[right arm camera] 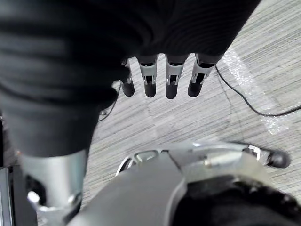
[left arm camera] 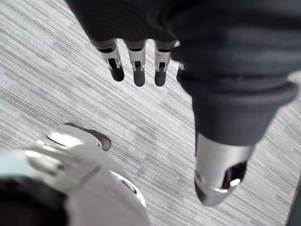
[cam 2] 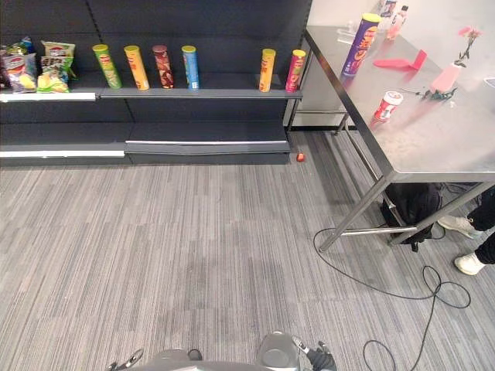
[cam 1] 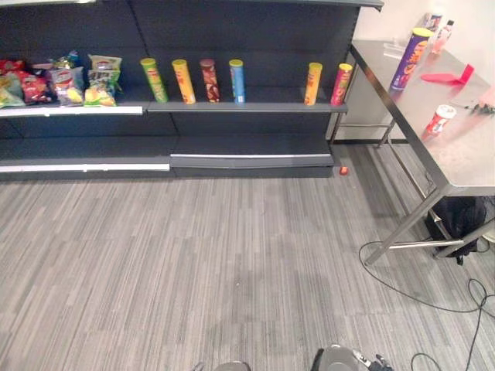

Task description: Put the gum and the chips on the shelf.

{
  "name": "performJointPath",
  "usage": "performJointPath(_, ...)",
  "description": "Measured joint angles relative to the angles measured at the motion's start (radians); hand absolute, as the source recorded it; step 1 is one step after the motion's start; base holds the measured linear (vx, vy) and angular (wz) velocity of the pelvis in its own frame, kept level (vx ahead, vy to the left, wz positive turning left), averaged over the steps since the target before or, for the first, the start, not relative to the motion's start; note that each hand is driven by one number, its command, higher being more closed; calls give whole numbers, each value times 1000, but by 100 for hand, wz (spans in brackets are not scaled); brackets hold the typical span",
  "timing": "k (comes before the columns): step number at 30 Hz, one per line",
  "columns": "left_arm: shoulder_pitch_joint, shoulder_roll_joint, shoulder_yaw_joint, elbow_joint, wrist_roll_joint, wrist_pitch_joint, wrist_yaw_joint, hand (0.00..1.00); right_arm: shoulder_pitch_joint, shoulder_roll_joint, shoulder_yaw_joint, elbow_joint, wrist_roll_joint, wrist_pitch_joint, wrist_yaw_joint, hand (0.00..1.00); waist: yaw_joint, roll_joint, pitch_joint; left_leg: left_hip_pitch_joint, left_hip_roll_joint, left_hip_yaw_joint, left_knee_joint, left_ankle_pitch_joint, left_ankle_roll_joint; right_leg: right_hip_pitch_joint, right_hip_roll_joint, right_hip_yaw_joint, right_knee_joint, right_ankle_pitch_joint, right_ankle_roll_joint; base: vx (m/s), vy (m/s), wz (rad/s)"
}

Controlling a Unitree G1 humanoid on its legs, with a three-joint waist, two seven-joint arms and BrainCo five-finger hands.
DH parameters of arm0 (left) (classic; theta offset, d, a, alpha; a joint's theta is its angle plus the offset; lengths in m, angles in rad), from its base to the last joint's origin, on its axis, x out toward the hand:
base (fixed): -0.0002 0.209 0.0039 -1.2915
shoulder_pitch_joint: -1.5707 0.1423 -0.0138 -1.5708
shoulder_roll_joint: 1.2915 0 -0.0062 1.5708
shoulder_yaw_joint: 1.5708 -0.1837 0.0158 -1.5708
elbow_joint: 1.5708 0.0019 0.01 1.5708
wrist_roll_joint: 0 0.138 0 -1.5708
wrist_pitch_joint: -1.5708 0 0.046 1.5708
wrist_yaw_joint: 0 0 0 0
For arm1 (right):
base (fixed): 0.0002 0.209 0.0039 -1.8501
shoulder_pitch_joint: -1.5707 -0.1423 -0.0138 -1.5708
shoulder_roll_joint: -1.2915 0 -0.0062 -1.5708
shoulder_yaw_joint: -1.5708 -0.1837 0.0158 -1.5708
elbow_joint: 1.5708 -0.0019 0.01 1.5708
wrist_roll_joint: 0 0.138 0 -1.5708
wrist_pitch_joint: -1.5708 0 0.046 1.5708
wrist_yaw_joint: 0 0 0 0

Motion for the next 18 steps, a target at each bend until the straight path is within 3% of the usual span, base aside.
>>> performJointPath(1,-20,-1,0,0,1,4,0,0,11,0,7,-11,0,-4,-1,0,-1,0,1,8,14,-2,-14,-2,-3,-45,29,14,-133,19,16,372,-203,13)
performJointPath(3,-42,9,2,1,2,4,0,0,25,12,8,-8,1,-11,0,0,-3,-22,-1,14,12,-18,-26,-27,-42,-51,49,98,-446,136,32,347,-239,39)
performJointPath(4,-48,12,4,4,2,4,-1,0,34,23,1,3,4,-14,-2,0,-3,-39,1,34,5,-30,-36,-47,-74,-17,51,110,-528,309,35,259,-188,46)
performJointPath(5,-65,-4,16,13,3,6,-4,0,34,12,-16,6,2,-15,-2,0,-2,-7,12,48,24,-14,-24,-55,-88,6,67,84,-518,291,16,295,-178,45)
performJointPath(10,-66,-62,86,15,12,0,-37,0,68,14,-30,-46,0,-5,-22,0,2,13,11,118,49,44,5,-63,-87,20,51,50,-297,85,-14,241,-127,26)
performJointPath(14,-58,-80,127,9,23,5,-51,0,75,13,-30,-46,-14,1,-21,0,1,14,-18,65,76,45,199,-66,-92,59,69,40,-310,49,-18,189,-91,-3)
performJointPath(15,-56,-96,142,6,44,6,-60,0,81,0,-30,-51,-19,3,-13,0,-3,39,-38,-16,122,37,394,-75,-108,101,90,33,-343,48,-17,206,-7,-5)
performJointPath(16,-56,-104,154,5,49,5,-68,0,83,-9,-30,-52,-19,4,-9,0,-3,51,-43,-53,147,31,472,-62,-125,116,104,32,-349,45,-21,288,24,-3)
performJointPath(17,-55,-109,161,6,50,4,-74,0,85,-18,-25,-51,-19,8,1,0,-4,67,-52,-109,183,-4,613,-7,-193,147,125,31,-354,31,-23,213,17,-2)
performJointPath(18,-54,-108,161,6,50,3,-75,0,86,-23,-21,-48,-19,12,5,0,-3,72,-52,-138,198,-23,687,43,-202,173,139,30,-365,23,-24,262,-48,-3)
